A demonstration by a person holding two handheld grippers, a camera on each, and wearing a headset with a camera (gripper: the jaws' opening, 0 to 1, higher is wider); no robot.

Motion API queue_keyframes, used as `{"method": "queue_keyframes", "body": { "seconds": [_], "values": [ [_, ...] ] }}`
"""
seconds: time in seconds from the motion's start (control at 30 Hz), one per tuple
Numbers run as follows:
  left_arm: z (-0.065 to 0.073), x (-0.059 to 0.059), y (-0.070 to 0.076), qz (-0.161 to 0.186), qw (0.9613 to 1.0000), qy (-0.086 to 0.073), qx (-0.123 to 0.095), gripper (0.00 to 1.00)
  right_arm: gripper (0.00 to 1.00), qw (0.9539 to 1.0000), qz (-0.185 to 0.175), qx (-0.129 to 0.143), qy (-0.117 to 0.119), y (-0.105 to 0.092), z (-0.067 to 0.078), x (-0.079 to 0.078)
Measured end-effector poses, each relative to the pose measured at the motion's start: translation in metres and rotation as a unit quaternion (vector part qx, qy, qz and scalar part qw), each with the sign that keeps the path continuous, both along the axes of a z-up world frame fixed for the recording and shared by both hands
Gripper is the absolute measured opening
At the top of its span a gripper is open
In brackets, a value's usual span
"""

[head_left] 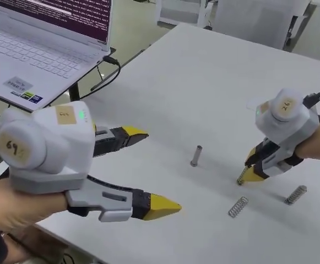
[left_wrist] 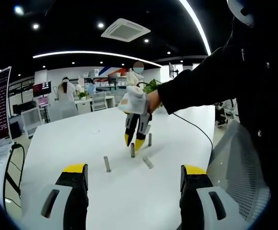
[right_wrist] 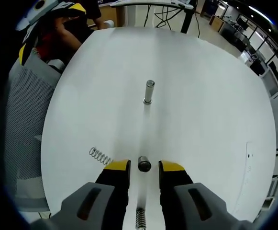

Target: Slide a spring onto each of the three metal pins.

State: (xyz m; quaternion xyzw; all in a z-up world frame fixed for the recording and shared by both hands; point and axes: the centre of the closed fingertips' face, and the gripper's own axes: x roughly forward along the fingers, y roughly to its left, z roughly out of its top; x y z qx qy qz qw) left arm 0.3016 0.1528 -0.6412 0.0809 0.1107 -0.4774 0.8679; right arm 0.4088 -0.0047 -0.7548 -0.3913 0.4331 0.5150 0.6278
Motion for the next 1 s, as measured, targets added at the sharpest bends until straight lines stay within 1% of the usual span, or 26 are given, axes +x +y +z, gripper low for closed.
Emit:
{"method": "queue_keyframes", "body": {
  "seconds": [0.17, 0.33, 0.53, 0.67, 0.83, 1.0],
  "values": [
    [0.001, 0.000, -0.001, -0.002, 1.0000, 0.000, -0.001, 0.76, 0.21, 1.0000, -0.002, 0.001, -0.003, -0.003, 0.006, 0.000],
    [0.002, 0.001, -0.002, -0.004, 1.0000, -0.001, 0.000, 0.76, 0.21, 0.9999, -0.003, 0.002, -0.009, -0.005, 0.016, -0.001],
    [0.002, 0.001, -0.004, -0.007, 1.0000, -0.002, 0.001, 0.75, 0.21, 0.9998, -0.005, 0.011, -0.017, -0.004, 0.028, -0.004],
    [0.003, 0.001, -0.005, -0.011, 0.9999, -0.003, 0.000, 0.75, 0.21, 0.9997, -0.007, 0.013, -0.020, -0.005, 0.034, -0.006],
    [0.004, 0.000, -0.009, -0.016, 0.9999, -0.002, -0.001, 0.75, 0.21, 0.9993, -0.016, 0.026, -0.022, -0.006, 0.046, -0.012],
    [0.004, -0.003, -0.015, -0.025, 0.9997, 0.000, -0.001, 0.74, 0.21, 0.9990, -0.018, 0.029, -0.030, -0.009, 0.055, -0.022]
  ]
}}
